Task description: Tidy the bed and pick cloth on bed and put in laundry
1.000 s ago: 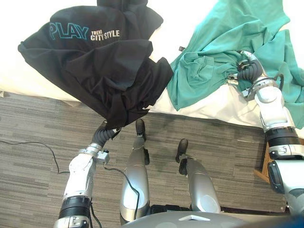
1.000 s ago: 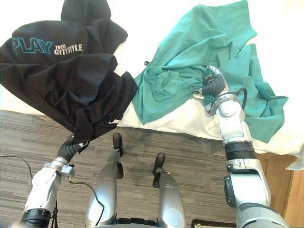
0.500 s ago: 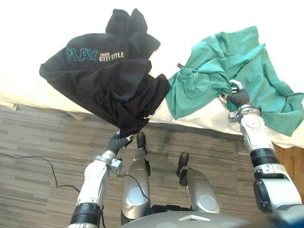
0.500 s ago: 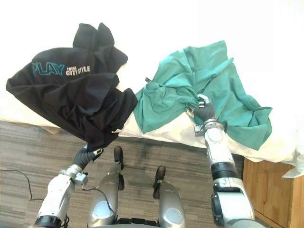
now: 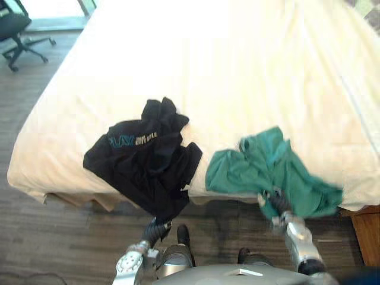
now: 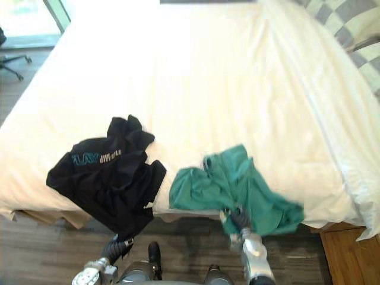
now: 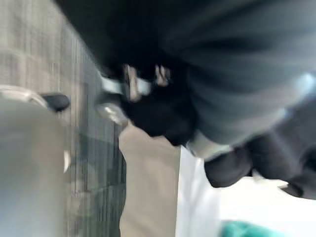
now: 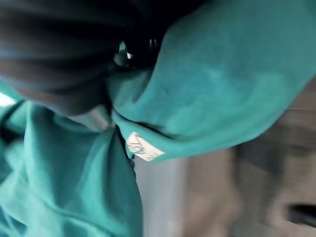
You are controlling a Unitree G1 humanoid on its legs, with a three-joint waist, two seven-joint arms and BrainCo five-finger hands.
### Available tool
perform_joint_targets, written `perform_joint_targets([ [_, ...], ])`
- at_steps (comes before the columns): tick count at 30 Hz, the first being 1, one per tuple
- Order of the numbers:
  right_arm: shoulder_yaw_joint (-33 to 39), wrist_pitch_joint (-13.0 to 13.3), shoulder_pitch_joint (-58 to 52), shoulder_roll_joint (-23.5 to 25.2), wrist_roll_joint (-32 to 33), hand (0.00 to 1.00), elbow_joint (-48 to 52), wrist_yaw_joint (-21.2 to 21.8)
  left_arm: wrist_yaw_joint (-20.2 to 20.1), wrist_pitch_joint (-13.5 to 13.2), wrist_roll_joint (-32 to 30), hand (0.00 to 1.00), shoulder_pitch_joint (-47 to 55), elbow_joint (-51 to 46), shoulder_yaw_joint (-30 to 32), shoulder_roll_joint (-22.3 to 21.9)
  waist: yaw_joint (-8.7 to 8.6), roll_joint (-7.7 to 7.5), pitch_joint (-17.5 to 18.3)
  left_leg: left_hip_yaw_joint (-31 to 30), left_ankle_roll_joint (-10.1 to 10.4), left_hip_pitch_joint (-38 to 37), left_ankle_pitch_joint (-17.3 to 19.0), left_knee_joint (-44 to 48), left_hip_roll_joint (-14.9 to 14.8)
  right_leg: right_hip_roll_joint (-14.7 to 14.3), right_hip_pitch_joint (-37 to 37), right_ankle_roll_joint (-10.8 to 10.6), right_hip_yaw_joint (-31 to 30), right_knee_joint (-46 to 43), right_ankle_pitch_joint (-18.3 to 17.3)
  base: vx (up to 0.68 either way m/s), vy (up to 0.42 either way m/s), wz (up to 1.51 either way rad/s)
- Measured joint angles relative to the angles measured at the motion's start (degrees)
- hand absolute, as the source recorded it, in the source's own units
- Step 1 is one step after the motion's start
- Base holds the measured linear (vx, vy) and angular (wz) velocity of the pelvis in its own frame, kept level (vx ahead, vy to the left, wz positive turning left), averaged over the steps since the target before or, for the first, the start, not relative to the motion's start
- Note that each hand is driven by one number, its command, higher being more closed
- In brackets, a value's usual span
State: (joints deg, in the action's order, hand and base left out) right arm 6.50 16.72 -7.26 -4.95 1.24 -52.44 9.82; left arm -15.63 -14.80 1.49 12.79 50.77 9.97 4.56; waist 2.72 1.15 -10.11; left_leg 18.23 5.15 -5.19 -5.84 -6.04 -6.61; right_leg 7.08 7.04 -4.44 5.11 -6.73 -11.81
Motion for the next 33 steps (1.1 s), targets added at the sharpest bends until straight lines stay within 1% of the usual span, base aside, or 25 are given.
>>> perform_joint_targets([
  [2, 0.90, 0.51, -1.96, 0.51, 0.47, 1.00, -0.92, 1.12, 1.31, 0.65, -1.76, 1.00, 0.46, 1.77, 2.17, -0.62, -0.31, 0.18, 1.09, 0.70, 0.14, -0.77, 0.24, -0.02, -0.13, -0.10, 0.38, -0.03, -0.80, 0.25, 0.03, -0.03, -0.002, -0.28],
  [3, 1.45, 0.80, -2.91, 0.42, 0.42, 1.00, -1.14, 1.53, 2.60, 1.52, -3.48, 1.00, 0.39, 2.58, 4.13, -1.09, -0.36, -0.01, 1.30, 1.80, 0.21, -1.71, 0.42, -0.02, -0.28, -0.13, 0.89, -0.05, -1.42, 0.28, 0.05, -0.02, 0.001, -0.27],
  [4, 1.68, 0.81, -3.16, 0.45, 0.41, 1.00, -1.23, 1.71, 3.09, 2.12, -3.83, 1.00, 0.39, 2.68, 4.58, -1.23, -0.37, -0.05, 1.33, 1.94, 0.22, -2.11, 0.52, -0.02, -0.29, -0.13, 1.27, -0.06, -1.51, 0.34, 0.05, -0.03, 0.000, -0.17],
  [6, 2.39, 0.84, -4.26, 0.49, 0.10, 1.00, -1.50, 3.20, 4.87, 3.81, -6.90, 1.00, 0.44, 3.52, 7.08, -1.93, -0.28, -0.49, 2.53, 2.42, 0.30, -2.84, 1.03, -0.03, -0.27, -0.06, 1.93, -0.08, -1.66, 0.56, 0.06, -0.03, -0.002, -0.06],
  [7, 2.49, 0.83, -4.37, 0.52, 0.07, 1.00, -1.53, 3.58, 4.98, 4.25, -7.38, 1.00, 0.44, 3.55, 7.73, -2.03, -0.29, -0.37, 2.81, 2.46, 0.31, -2.94, 1.06, -0.03, -0.25, -0.05, 2.06, -0.09, -1.67, 0.62, 0.07, -0.01, -0.001, -0.04],
  [8, 2.58, 0.83, -4.43, 0.55, -0.42, 1.00, -1.56, 4.02, 5.09, 4.70, -7.79, 1.00, 0.45, 3.94, 8.45, -2.16, -0.31, -0.56, 3.05, 2.52, 0.34, -3.04, 1.11, -0.03, -0.23, -0.02, 2.22, -0.12, -1.67, 0.73, 0.08, 0.00, 0.000, 0.00],
  [10, 3.08, 0.91, -4.48, 0.60, -1.99, 1.00, -2.13, 6.00, 5.18, 5.86, -7.82, 1.00, 0.50, 4.48, 9.38, -2.76, -0.42, -0.74, 3.32, 2.79, 0.51, -3.77, 1.30, -0.03, -0.15, 0.08, 2.96, -0.12, -1.77, 0.80, 0.09, 0.01, -0.004, -0.04],
  [14, 2.95, 1.98, -4.92, 0.55, -3.89, 1.00, -2.37, 7.53, 5.22, 8.22, -6.97, 1.00, 0.42, 4.50, 9.05, -2.62, -0.74, -1.06, 3.46, 2.81, 0.67, -5.19, 1.71, -0.03, 0.07, 0.27, 4.51, -0.19, -1.75, 0.86, -0.03, 0.03, -0.007, -0.02],
  [16, 2.43, 2.99, -4.93, 0.54, -3.89, 1.00, -2.46, 8.08, 5.61, 9.74, -2.91, 1.00, 0.49, 5.02, 6.65, -1.65, -1.33, -1.15, 3.39, 1.65, 0.64, -5.68, 1.80, -0.03, 0.55, 0.69, 5.30, -0.46, -1.07, 0.61, -0.45, 0.01, -0.018, 0.13],
  [17, 2.30, 3.07, -4.94, 0.54, -3.88, 1.00, -2.50, 8.16, 5.64, 9.87, -1.94, 1.00, 0.55, 5.26, 5.75, -1.29, -1.59, -1.20, 3.43, 1.31, 0.58, -5.76, 1.83, -0.03, 0.73, 0.88, 5.51, -0.51, -0.74, 0.45, -0.65, 0.01, -0.020, 0.28],
  [18, 2.06, 3.28, -4.86, 0.55, -3.55, 1.00, -2.60, 8.66, 5.63, 10.09, 1.08, 1.00, 0.57, 5.68, 3.99, -0.65, -1.93, -1.26, 3.47, 0.09, 0.42, -5.77, 1.92, -0.03, 1.21, 1.35, 5.50, -0.77, 0.02, -0.68, -1.40, 0.00, -0.020, 0.42],
  [19, 1.49, 3.87, -4.71, 0.56, -2.87, 1.00, -2.67, 9.66, 5.58, 9.99, 5.08, 1.00, 0.46, 5.92, 1.67, 0.10, -2.11, -1.54, 3.33, -1.58, 0.23, -5.65, 1.86, -0.03, 2.13, 2.12, 5.43, -1.11, 0.94, -2.59, -2.65, 0.00, -0.018, 0.47],
  [20, 1.24, 4.09, -4.68, 0.57, -2.38, 1.00, -2.70, 10.05, 5.49, 9.83, 6.17, 1.00, 0.38, 5.93, 1.06, 0.35, -2.15, -1.68, 3.28, -2.19, 0.17, -5.63, 1.83, -0.04, 2.44, 2.45, 5.35, -1.19, 1.23, -3.45, -3.19, 0.00, -0.016, 0.57],
  [21, 0.54, 4.26, -4.81, 0.60, -0.28, 1.00, -3.22, 11.08, 5.49, 9.00, 9.08, 1.00, 0.46, 6.44, -0.60, 0.98, -2.22, -2.03, 3.21, -3.72, 0.01, -5.58, 1.78, -0.06, 3.07, 3.07, 5.34, -1.26, 1.94, -5.23, -4.20, 0.00, -0.012, 0.54],
  [22, 0.17, 4.26, -4.92, 0.71, 1.22, 1.00, -3.44, 11.71, 5.46, 8.71, 10.68, 1.00, 0.49, 6.77, -1.19, 1.24, -2.33, -2.14, 3.19, -5.14, -0.23, -5.06, 1.78, -0.08, 3.30, 3.18, 5.31, -0.99, 1.94, -6.52, -4.57, -0.02, -0.016, 0.86],
  [24, -0.16, 4.17, -5.49, 1.73, 7.86, 1.00, -3.60, 13.94, 5.56, 6.66, 13.95, 1.00, 0.86, 6.88, -3.13, 1.93, -3.31, -2.59, 3.36, -10.31, -0.59, -3.27, 1.68, -0.09, 3.71, 2.72, 5.48, -0.87, 1.39, -8.51, -4.57, -0.03, -0.015, 1.16],
  [25, -0.15, 4.12, -5.82, 2.17, 9.44, 1.00, -3.61, 14.60, 5.60, 6.18, 15.03, 1.00, 0.97, 6.84, -3.30, 1.99, -3.26, -2.85, 3.54, -11.56, -0.62, -2.48, 1.35, -0.09, 3.88, 2.65, 5.54, -0.87, 1.37, -8.28, -4.57, 0.01, -0.015, 1.04],
  [27, -0.29, 2.82, -5.69, 3.26, 13.93, 1.00, -3.63, 17.40, 6.55, 4.50, 18.56, 1.00, 1.46, 6.37, -3.29, 1.64, -2.21, -3.32, 3.61, -13.47, -0.85, -0.69, 0.43, -0.09, 4.37, 2.60, 5.94, -0.70, 2.00, -6.05, -4.68, 0.00, -0.017, 0.59],
  [28, -0.29, 2.33, -5.42, 3.60, 14.66, 1.00, -3.59, 18.30, 7.12, 4.23, 19.49, 1.00, 1.60, 6.17, -3.30, 1.50, -1.94, -3.41, 3.56, -14.15, -0.86, -0.33, 0.28, -0.09, 4.55, 2.61, 6.29, -0.70, 2.10, -5.09, -4.69, -0.03, -0.017, 0.29],
  [30, -0.49, 0.70, -4.82, 4.14, 16.94, 1.00, -3.58, 20.71, 7.98, 3.50, 21.22, 1.00, 1.83, 6.14, -3.32, 1.56, -1.80, -3.89, 3.52, -15.86, -1.04, 0.23, -0.11, -0.08, 5.32, 2.88, 7.81, -0.79, 3.82, -2.43, -4.84, -0.04, -0.025, 0.29],
  [31, -0.61, 0.47, -4.82, 4.19, 17.16, 1.00, -3.56, 21.20, 8.33, 3.15, 21.84, 1.00, 1.86, 6.13, -3.31, 1.56, -1.79, -4.01, 3.48, -16.27, -1.09, 0.35, -0.27, -0.08, 5.50, 2.93, 8.14, -0.78, 4.22, -2.03, -4.96, -0.04, -0.040, 0.40],
  [33, -1.00, 0.04, -4.88, 4.43, 17.67, 1.00, -3.02, 22.06, 8.67, 2.66, 23.00, 1.00, 1.74, 4.33, -3.31, 1.47, -1.86, -4.44, 3.36, -19.16, -1.18, 1.61, -1.29, -0.07, 6.39, 3.15, 8.90, -1.17, 7.00, -1.38, -5.79, -0.05, -0.056, 0.67],
])
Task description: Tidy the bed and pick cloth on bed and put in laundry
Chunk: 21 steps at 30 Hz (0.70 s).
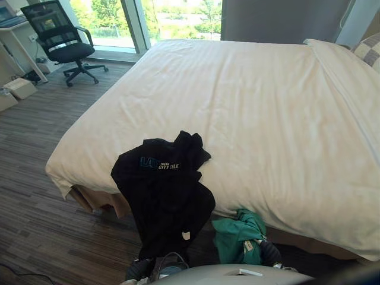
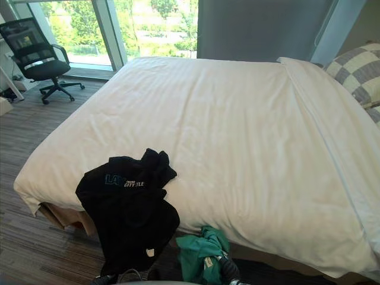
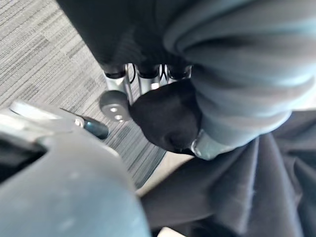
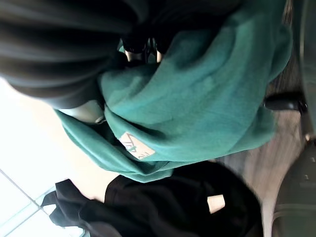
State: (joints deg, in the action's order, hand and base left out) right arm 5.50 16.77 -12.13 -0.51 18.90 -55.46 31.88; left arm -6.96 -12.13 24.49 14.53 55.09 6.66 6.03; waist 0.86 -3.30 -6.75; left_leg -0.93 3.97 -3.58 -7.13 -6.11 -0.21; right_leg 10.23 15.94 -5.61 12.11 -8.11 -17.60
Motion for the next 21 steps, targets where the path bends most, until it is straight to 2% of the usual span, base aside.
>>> perform_joint_targets([
  [5, -0.71, -0.55, 0.12, 0.35, -0.15, 1.00, 0.44, 0.25, -0.54, -1.06, 3.21, 1.00, -0.39, -4.80, -0.09, -1.51, 0.20, -0.12, -0.43, -6.26, -0.64, 3.85, -2.55, 0.01, 1.94, 0.06, 0.53, -0.60, 7.63, 0.07, -1.08, -0.04, -0.055, 0.82],
  [7, -1.13, -0.44, 0.19, 0.49, -0.65, 1.00, 0.69, -0.14, -1.79, -1.42, 4.30, 1.00, -0.65, -6.58, -0.01, -2.50, 0.37, -0.59, -0.84, -5.01, -1.86, 5.96, -2.14, 0.02, 2.52, 0.79, 0.94, -0.81, 12.14, 0.22, -1.06, 0.00, -0.040, 0.97],
  [8, -1.06, -0.34, 0.18, 0.79, -1.22, 1.00, 0.79, -0.68, -2.74, -1.58, 4.28, 1.00, -0.77, -7.16, 0.00, -2.06, 0.08, -0.71, -0.78, 0.02, -4.72, 6.78, -0.24, 0.11, 2.74, 1.45, 2.20, -1.29, 15.65, 0.80, -0.79, 0.05, -0.028, 1.52],
  [9, -0.90, -0.17, 0.10, 0.89, -1.20, 1.00, 0.90, -1.40, -3.84, -1.57, 4.31, 1.00, -1.51, -7.96, -0.07, -1.93, -0.10, -2.48, -1.15, 6.38, -9.07, 7.33, 2.58, 0.75, 3.57, 2.72, 3.25, -2.13, 19.57, 1.33, -0.30, 0.11, -0.011, 1.97],
  [10, -0.62, 0.07, 0.21, 0.33, -1.13, 1.00, 1.29, -2.13, -4.58, -1.61, 4.47, 1.00, -2.34, -9.26, -0.57, -1.64, -0.39, -2.32, -1.32, 12.06, -12.55, 9.73, 3.21, 5.03, 3.50, 3.50, 3.39, -2.22, 22.84, -0.20, -0.18, 0.13, 0.025, 2.24],
  [11, -0.38, 0.08, 0.28, -0.88, -1.14, 1.00, 2.17, -3.22, -5.54, -1.41, 4.59, 1.00, -2.67, -10.65, -2.00, -2.42, -0.62, -0.83, -1.81, 15.58, -15.11, 11.33, 1.29, 9.09, 2.95, 3.56, 3.76, -2.14, 24.88, -3.37, -0.22, 0.14, 0.055, 2.31],
  [12, -0.27, 0.08, 0.85, -1.87, -1.13, 1.00, 2.46, -4.73, -6.76, -0.88, 4.47, 1.00, -2.67, -11.85, -2.99, -3.16, -0.76, 0.41, -2.34, 16.05, -13.62, 11.67, -0.78, 10.68, 3.26, 4.15, 3.88, -1.60, 25.32, -8.81, -0.20, 0.17, 0.090, 2.59],
  [13, -0.26, 0.58, 1.52, -2.84, -1.15, 1.00, 3.08, -5.96, -7.16, -0.44, 4.46, 1.00, -3.12, -12.36, -4.07, -4.65, -1.82, 3.31, -2.73, 15.27, -12.53, 11.39, -1.72, 9.95, 2.95, 3.84, 1.91, 0.02, 23.90, -14.83, -2.08, 0.12, 0.081, 2.10],
  [14, -0.36, 0.80, 2.40, -2.90, -1.24, 1.00, 3.67, -6.16, -7.66, -0.27, 4.42, 1.00, -3.20, -12.68, -4.19, -5.08, -1.37, 3.74, -3.04, 14.65, -12.14, 11.40, -2.03, 9.34, 3.06, 3.15, 0.77, 0.01, 22.86, -13.13, -3.67, 0.08, 0.083, 1.74],
  [15, -0.50, 0.99, 3.92, -2.73, -1.30, 1.00, 5.26, -6.17, -8.20, 0.10, 4.42, 1.00, -3.30, -12.90, -4.02, -5.13, -0.97, 3.37, -3.72, 14.14, -11.68, 11.45, -2.36, 8.53, 3.90, 2.80, -1.37, 0.31, 22.56, -8.37, -2.99, -0.01, 0.072, 1.02],
  [16, -0.88, 1.14, 4.57, -1.99, -1.30, 1.00, 6.17, -6.12, -8.22, 0.41, 4.39, 1.00, -3.57, -12.82, -4.21, -4.71, -1.26, 2.80, -4.09, 13.16, -11.66, 11.50, -1.61, 8.26, 4.79, 3.41, -1.17, -0.61, 23.32, -7.86, -3.47, 0.00, 0.077, 0.96],
  [17, -1.54, 1.11, 5.21, -1.37, -1.33, 1.00, 7.30, -6.11, -8.24, 0.65, 4.41, 1.00, -4.42, -13.54, -4.37, -4.02, -0.57, 1.78, -4.16, 15.54, -11.06, 11.59, 1.61, 9.34, 4.89, 4.15, -0.14, -1.18, 24.35, -6.36, -3.22, 0.03, 0.058, 0.60],
  [18, -2.39, 1.10, 5.43, -0.78, -1.31, 1.00, 8.52, -6.00, -8.25, 0.68, 4.54, 1.00, -4.56, -14.32, -4.30, -3.73, -0.40, 0.20, -4.87, 22.36, -12.51, 12.37, 6.62, 14.81, 3.24, 5.57, 1.08, -1.67, 26.15, -5.70, -2.98, 0.10, 0.021, 0.27],
  [19, -3.45, 0.53, 4.93, -0.44, -1.22, 1.00, 9.91, -5.86, -8.29, 0.74, 4.98, 1.00, -4.53, -14.56, -4.40, -3.56, -0.46, 0.24, -5.12, 27.72, -13.90, 12.76, 10.99, 24.57, -0.38, 6.21, 2.61, -2.14, 27.53, -6.36, -2.86, 0.14, 0.018, 0.22],
  [20, -4.44, -0.37, 3.53, -0.61, -1.13, 1.00, 11.88, -5.65, -8.56, 1.38, 5.55, 1.00, -3.47, -14.55, -5.25, -3.95, -1.35, 2.24, -4.30, 28.49, -10.90, 12.45, 15.17, 27.78, -2.21, 5.32, 3.65, -2.37, 28.30, -7.46, -2.74, 0.15, 0.046, 0.31],
  [21, -4.48, -0.83, 3.07, -0.46, -1.03, 1.00, 11.92, -5.66, -8.63, 1.81, 5.66, 1.00, -3.59, -14.54, -5.80, -3.82, -1.65, 1.96, -4.02, 27.95, -11.04, 12.25, 15.03, 27.63, -1.36, 5.99, 3.88, -2.37, 28.50, -8.09, -2.71, 0.15, 0.113, 0.52],
])
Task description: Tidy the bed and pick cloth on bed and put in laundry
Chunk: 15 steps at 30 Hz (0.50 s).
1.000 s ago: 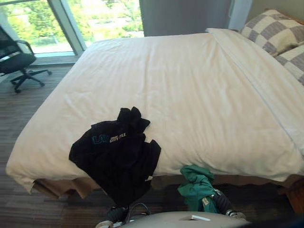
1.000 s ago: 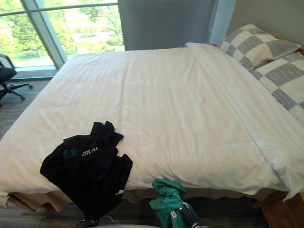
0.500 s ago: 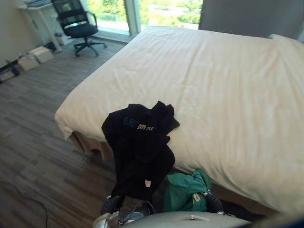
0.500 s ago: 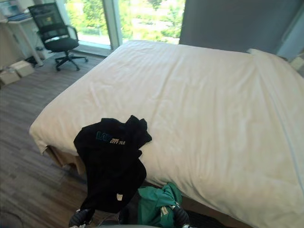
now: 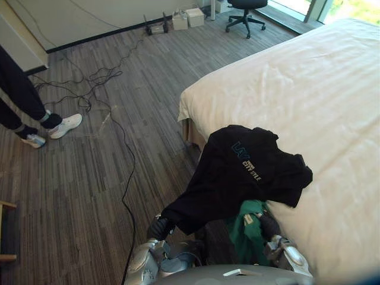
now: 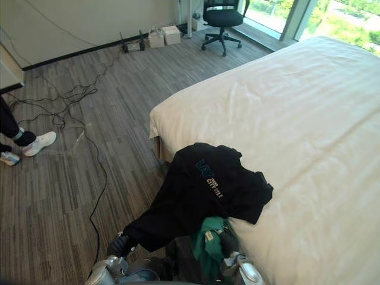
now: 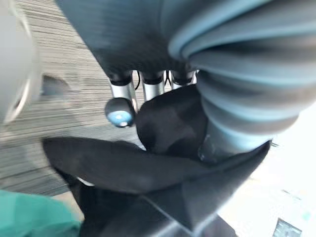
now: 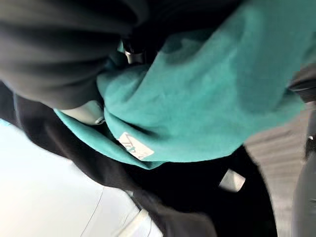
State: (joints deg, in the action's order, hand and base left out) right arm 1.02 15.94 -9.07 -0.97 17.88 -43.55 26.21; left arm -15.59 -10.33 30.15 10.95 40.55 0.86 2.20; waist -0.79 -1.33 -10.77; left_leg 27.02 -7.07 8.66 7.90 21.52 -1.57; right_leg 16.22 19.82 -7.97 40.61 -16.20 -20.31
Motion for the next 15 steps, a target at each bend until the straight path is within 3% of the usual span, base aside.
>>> perform_joint_targets([
  [3, -0.50, -2.69, -2.48, 0.83, 0.01, 1.00, 0.96, -0.20, -0.33, 1.25, 0.13, 1.00, -0.28, -1.21, -2.30, 0.29, -0.41, 0.38, 0.08, -4.47, -0.60, -3.77, -4.55, -10.30, 3.68, 0.71, -1.23, 0.63, 0.40, -3.40, 3.08, 0.11, 0.091, 0.60],
  [6, -1.90, -3.74, -4.41, 0.75, -0.02, 1.00, 3.32, -0.62, 0.01, 2.37, 0.29, 1.00, 1.12, -1.65, -3.11, 1.05, -0.49, 1.15, -0.32, -8.13, -0.15, -9.39, -9.15, -20.33, 4.99, -1.12, -2.27, 0.84, 0.19, -1.57, 2.22, 0.02, -0.030, 0.51],
  [8, -2.24, -3.91, -5.13, 0.70, -0.02, 1.00, 4.42, -0.70, 0.67, 2.52, 0.87, 1.00, 1.71, -2.40, -3.34, 1.10, -0.60, 1.44, -0.50, -9.70, 0.41, -11.40, -10.34, -23.37, 5.76, -0.73, -3.83, 1.70, 0.01, -1.81, 2.85, -0.03, -0.044, 0.52],
  [9, -2.42, -4.25, -5.31, 0.56, -0.03, 1.00, 4.50, -0.84, 1.07, 2.57, 1.56, 1.00, 1.87, -2.80, -3.40, 1.48, -0.59, 1.31, -0.45, -9.93, 0.29, -11.88, -10.41, -24.70, 6.39, 0.25, -5.31, 2.79, 0.66, -2.97, 3.43, -0.05, -0.048, 0.45],
  [10, -3.07, -4.42, -5.24, 0.26, -0.06, 1.00, 4.63, -1.43, 1.61, 2.59, 2.34, 1.00, 2.16, -3.70, -3.38, 1.29, -0.30, 1.48, -0.11, -8.03, 1.46, -12.18, -8.98, -25.37, 6.31, 0.66, -5.44, 3.62, 1.30, -3.60, 3.71, 0.02, -0.048, 0.28],
  [11, -3.34, -4.51, -5.92, 0.06, -0.08, 1.00, 5.08, -1.69, 1.95, 2.56, 2.51, 1.00, 2.41, -4.26, -3.62, 1.23, -0.02, 0.28, 0.05, -5.36, 2.04, -12.82, -7.79, -25.30, 6.42, 1.57, -5.55, 4.51, 1.92, -3.21, 3.71, 0.09, -0.088, 0.16],
  [12, -3.35, -4.55, -6.65, -0.54, -0.07, 1.00, 6.71, -1.72, 2.11, 2.62, 2.50, 1.00, 2.61, -5.17, -3.84, 1.14, 0.18, 1.37, -0.17, -1.88, 1.79, -11.23, -5.99, -20.50, 4.81, 2.29, -5.46, 5.20, 3.20, -4.18, 3.13, 0.13, -0.086, 0.23],
  [14, -3.69, -5.00, -7.87, -1.82, -0.07, 1.00, 8.43, -1.71, 2.13, 2.62, 2.37, 1.00, 3.11, -6.07, -4.43, 1.18, -0.41, 2.33, -0.78, -2.27, 1.63, -10.98, -5.87, -19.70, 5.10, 4.23, -5.71, 6.27, 3.06, -10.10, 3.23, 0.07, -0.025, 0.45],
  [15, -3.97, -5.17, -8.91, -2.17, -0.08, 1.00, 9.08, -1.69, 2.20, 2.56, 2.36, 1.00, 3.70, -6.49, -4.91, 1.61, -0.37, 2.41, -0.72, -3.70, 1.37, -11.69, -6.06, -20.27, 5.53, 4.90, -6.43, 8.71, 1.35, -13.46, 4.01, 0.10, 0.038, 0.69],
])
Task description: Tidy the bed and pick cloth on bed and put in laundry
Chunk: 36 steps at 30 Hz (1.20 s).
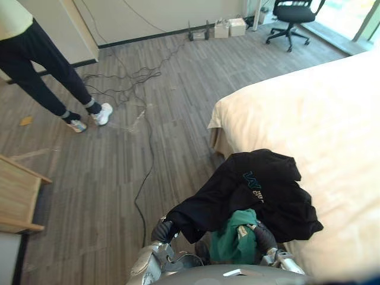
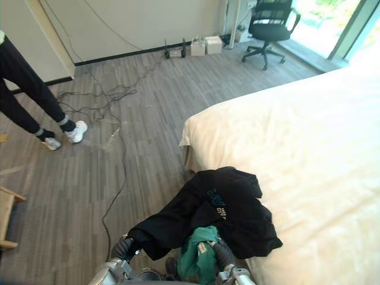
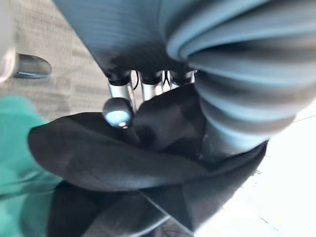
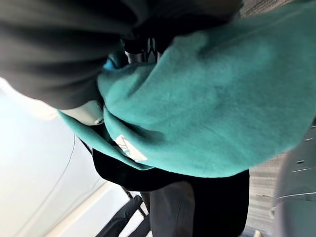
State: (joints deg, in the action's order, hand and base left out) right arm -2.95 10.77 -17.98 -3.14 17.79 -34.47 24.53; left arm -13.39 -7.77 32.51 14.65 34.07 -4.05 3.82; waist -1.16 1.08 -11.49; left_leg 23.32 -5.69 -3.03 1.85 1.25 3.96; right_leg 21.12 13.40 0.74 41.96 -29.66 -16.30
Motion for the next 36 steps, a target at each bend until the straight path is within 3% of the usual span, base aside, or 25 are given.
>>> perform_joint_targets([
  [1, -0.35, -0.07, -0.80, -0.30, 0.03, 1.00, 0.37, 0.01, 0.07, -0.07, 0.00, 1.00, -0.21, -1.06, -0.45, 0.39, -0.28, 0.09, 0.03, -3.02, -0.79, -0.10, -0.45, -0.07, -0.18, -0.28, -2.40, 4.59, -4.31, -4.94, 1.92, 0.11, 0.036, 0.92],
  [2, -0.49, -0.07, -0.95, -0.29, 0.13, 1.00, 0.58, 0.01, 0.16, -0.24, -0.01, 1.00, -0.20, -1.48, -0.74, 0.79, -0.70, 0.57, 0.44, -5.21, -1.16, 0.04, -0.60, 0.15, -0.61, -1.99, -4.19, 2.65, -8.40, -5.53, 0.34, 0.14, -0.019, 1.26],
  [3, -0.62, 0.08, -1.10, -0.18, 0.53, 1.00, 1.22, -0.09, 0.28, -0.36, -0.01, 1.00, -0.90, -1.58, -1.68, 1.25, -1.67, 0.06, 0.43, -8.54, -1.49, 0.72, -1.01, 0.20, -1.11, -5.71, -5.26, -0.80, -13.39, -3.20, -1.73, 0.13, -0.062, 1.34],
  [4, -0.89, 0.52, -1.42, -0.02, 1.26, 1.00, 1.46, -0.15, 0.33, -0.35, -0.04, 1.00, -1.41, -1.54, -2.60, 1.88, -2.17, 0.07, 0.41, -10.33, -1.48, 1.22, -1.39, 0.22, -1.29, -7.56, -6.16, -1.68, -16.44, -1.49, -2.64, 0.13, -0.082, 1.47],
  [5, -1.63, 1.41, -1.86, -0.11, 1.60, 1.00, 1.60, -0.20, 0.74, -0.36, -0.02, 1.00, -1.75, -1.55, -3.24, 2.58, -2.09, -0.87, 0.42, -12.22, -1.26, 1.12, -1.85, 0.04, -1.32, -9.68, -6.93, -1.75, -20.03, 1.01, -2.75, 0.13, -0.074, 1.14],
  [7, -2.19, 2.04, -2.51, -0.01, 2.41, 1.00, 1.63, -0.24, 1.41, -0.38, 0.10, 1.00, -1.53, -1.59, -4.05, 2.92, -1.24, -1.90, 0.55, -13.72, -0.45, 0.80, -2.07, -0.03, -0.82, -10.43, -7.84, -2.63, -22.63, 4.99, -2.12, 0.12, -0.075, 0.62],
  [9, -2.54, 2.12, -2.35, 0.02, 4.19, 1.00, 1.70, -1.14, 2.51, -0.37, 0.13, 1.00, 0.21, -1.85, -4.88, 3.28, -0.75, -3.10, 1.19, -13.80, 0.22, 0.22, -1.64, -0.31, 1.03, -9.12, -9.16, -3.38, -23.95, 9.51, 2.22, 0.12, -0.108, 0.14],
  [11, -1.99, 2.07, -2.20, -0.42, 5.79, 1.00, 1.87, -1.85, 2.74, -0.32, 0.14, 1.00, 1.21, -2.26, -5.01, 2.91, -0.64, -2.38, 1.78, -13.03, 0.93, 0.01, -1.13, -0.40, 0.96, -9.09, -8.54, -4.19, -24.51, 11.46, 1.55, 0.10, -0.125, -0.20],
  [12, -1.71, 2.08, -1.95, -0.44, 6.19, 1.00, 2.15, -2.01, 2.73, -0.34, 0.14, 1.00, 1.47, -2.94, -4.97, 2.71, -0.54, -1.28, 1.48, -12.54, 1.27, 0.03, -1.09, -0.61, 0.52, -9.66, -8.57, -4.21, -24.85, 12.53, 1.74, 0.07, -0.105, -0.31],
  [15, -1.17, 1.76, -2.23, -0.27, 6.76, 1.00, 2.15, -2.10, 2.55, -0.34, 0.14, 1.00, 1.66, -3.38, -4.92, 2.61, -1.02, -0.49, 1.67, -11.78, 1.87, -1.17, -1.48, -1.54, -0.48, -10.98, -7.29, -4.15, -25.28, 14.34, 2.04, 0.09, -0.114, -0.17],
  [23, 0.31, 1.60, -2.28, -0.16, 6.67, 1.00, 3.82, -2.36, 2.52, 0.13, 0.34, 1.00, 2.31, -3.37, -4.97, 2.56, -1.12, -2.55, 2.37, -11.25, 3.13, -4.12, -1.12, -3.39, -1.40, -12.47, -4.64, -4.32, -25.55, 17.19, 2.77, 0.11, -0.072, -0.05],
  [28, 0.40, 1.93, -2.29, 0.46, 6.65, 1.00, 4.16, -3.78, 2.51, 0.12, 2.94, 1.00, 2.77, -3.40, -4.83, 3.49, -1.11, -2.31, 2.38, -11.14, 4.43, -5.43, -0.29, -3.11, -1.86, -12.92, -2.87, -4.58, -25.63, 18.25, 4.44, 0.06, 0.020, 0.00],
  [29, -0.68, 0.90, -4.41, 0.26, 6.64, 1.00, 6.66, -3.77, 2.49, 0.80, 2.96, 1.00, 4.79, -3.63, -6.69, 3.37, -1.57, -0.81, 3.86, -11.11, 3.60, -5.96, -2.70, -6.98, -1.00, -12.93, -2.99, -3.78, -26.22, 19.79, 2.87, 0.00, 0.000, 0.00],
  [36, -1.50, 1.01, -4.55, 0.17, 6.64, 1.00, 5.65, -4.33, 2.50, -0.28, 2.95, 1.00, 5.55, -3.58, -7.26, 3.32, -1.55, -0.80, 3.85, -10.97, 3.60, -5.94, -2.70, -7.10, -1.07, -13.14, -2.88, -3.75, -26.39, 20.45, 3.00, 0.00, 0.000, 0.00],
])
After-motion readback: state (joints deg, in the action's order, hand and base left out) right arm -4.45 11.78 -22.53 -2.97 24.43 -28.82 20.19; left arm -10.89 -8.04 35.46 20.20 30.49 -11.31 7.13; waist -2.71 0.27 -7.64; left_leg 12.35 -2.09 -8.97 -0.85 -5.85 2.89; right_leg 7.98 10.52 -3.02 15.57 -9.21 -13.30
